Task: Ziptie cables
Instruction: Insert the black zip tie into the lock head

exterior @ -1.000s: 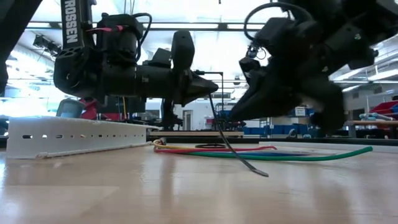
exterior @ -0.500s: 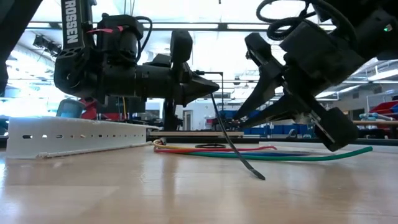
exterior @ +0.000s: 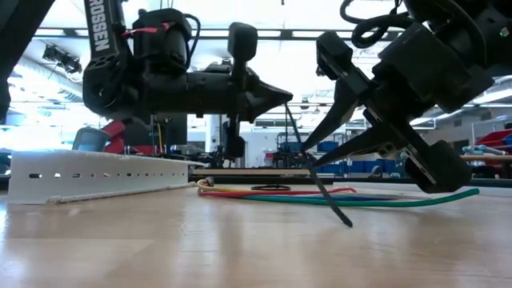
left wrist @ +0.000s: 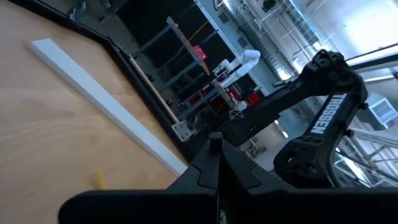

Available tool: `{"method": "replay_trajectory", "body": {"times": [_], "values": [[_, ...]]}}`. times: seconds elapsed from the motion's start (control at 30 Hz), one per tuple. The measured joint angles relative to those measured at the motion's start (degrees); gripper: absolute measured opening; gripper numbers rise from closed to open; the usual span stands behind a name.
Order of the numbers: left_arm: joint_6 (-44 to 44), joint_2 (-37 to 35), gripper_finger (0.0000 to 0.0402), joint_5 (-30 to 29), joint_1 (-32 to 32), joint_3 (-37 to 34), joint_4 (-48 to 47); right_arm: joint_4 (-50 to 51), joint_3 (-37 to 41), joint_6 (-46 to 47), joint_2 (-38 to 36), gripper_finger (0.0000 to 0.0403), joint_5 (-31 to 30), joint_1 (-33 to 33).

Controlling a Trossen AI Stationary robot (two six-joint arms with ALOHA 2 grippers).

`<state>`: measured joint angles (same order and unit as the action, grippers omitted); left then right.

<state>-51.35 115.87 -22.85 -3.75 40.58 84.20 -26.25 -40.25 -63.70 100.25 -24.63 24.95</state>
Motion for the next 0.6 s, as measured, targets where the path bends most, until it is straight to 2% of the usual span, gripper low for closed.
{"method": "replay_trajectory", "body": {"times": [0.17, 0.3, 0.43, 0.6], "values": [[0.0, 0.0, 0.0007, -1.1, 0.3, 0.1, -0.1, 0.2, 0.0, -1.0, 0.0, 0.0074, 1.2, 1.0], [-0.4, 0.0, 0.0007, -1.5, 0.9, 0.1, -0.1, 2.6, 0.0, -0.7, 0.0, 0.0074, 6.3, 0.9], [-0.5, 0.0, 0.0007, -1.5, 1.2, 0.1, 0.0, 6.7, 0.0, -0.7, 0.0, 0.0073, 7.0, 0.7], [-0.5, 0.0, 0.0007, -2.0, 1.2, 0.1, 0.0, 6.8, 0.0, -0.5, 0.0, 0.0073, 12.1, 1.0]]}}
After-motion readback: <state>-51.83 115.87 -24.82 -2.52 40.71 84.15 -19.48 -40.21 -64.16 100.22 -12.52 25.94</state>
